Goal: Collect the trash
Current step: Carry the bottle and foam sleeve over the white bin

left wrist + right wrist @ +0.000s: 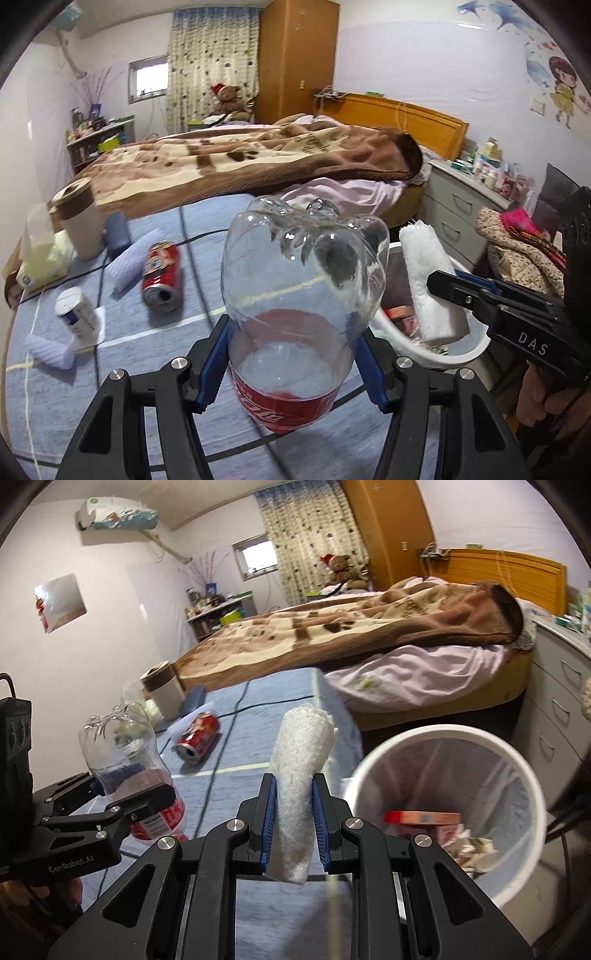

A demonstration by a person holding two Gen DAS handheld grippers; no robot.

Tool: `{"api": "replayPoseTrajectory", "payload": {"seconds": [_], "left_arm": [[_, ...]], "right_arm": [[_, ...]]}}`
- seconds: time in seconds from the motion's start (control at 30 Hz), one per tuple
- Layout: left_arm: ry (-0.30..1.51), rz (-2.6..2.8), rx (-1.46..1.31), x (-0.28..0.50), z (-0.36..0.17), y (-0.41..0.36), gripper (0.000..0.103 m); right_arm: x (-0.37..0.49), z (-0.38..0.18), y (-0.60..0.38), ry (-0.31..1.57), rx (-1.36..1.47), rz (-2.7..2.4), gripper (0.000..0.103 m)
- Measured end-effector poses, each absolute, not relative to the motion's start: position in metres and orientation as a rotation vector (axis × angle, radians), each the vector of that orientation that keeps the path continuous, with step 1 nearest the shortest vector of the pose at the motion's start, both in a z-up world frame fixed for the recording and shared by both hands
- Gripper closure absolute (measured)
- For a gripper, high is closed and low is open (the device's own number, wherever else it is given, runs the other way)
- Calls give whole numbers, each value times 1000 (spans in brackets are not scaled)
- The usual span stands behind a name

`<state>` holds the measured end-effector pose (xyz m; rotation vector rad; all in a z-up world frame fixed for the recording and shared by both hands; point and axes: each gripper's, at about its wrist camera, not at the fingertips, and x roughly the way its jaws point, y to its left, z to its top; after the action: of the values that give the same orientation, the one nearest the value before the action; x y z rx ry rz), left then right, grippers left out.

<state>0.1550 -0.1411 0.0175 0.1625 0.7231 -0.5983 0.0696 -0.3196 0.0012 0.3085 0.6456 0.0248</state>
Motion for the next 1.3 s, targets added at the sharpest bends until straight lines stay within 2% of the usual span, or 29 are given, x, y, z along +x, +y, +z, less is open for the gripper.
{"api": "replayPoseTrajectory", "payload": {"seconds": [0.6, 1.3], "left_arm": [[706, -748, 191, 142, 28, -236, 41], [762, -832, 225, 144, -5, -323, 40]], "right_arm": [[46, -4, -380, 623, 338, -135, 83], [44, -29, -417, 712, 306, -252, 83]]}}
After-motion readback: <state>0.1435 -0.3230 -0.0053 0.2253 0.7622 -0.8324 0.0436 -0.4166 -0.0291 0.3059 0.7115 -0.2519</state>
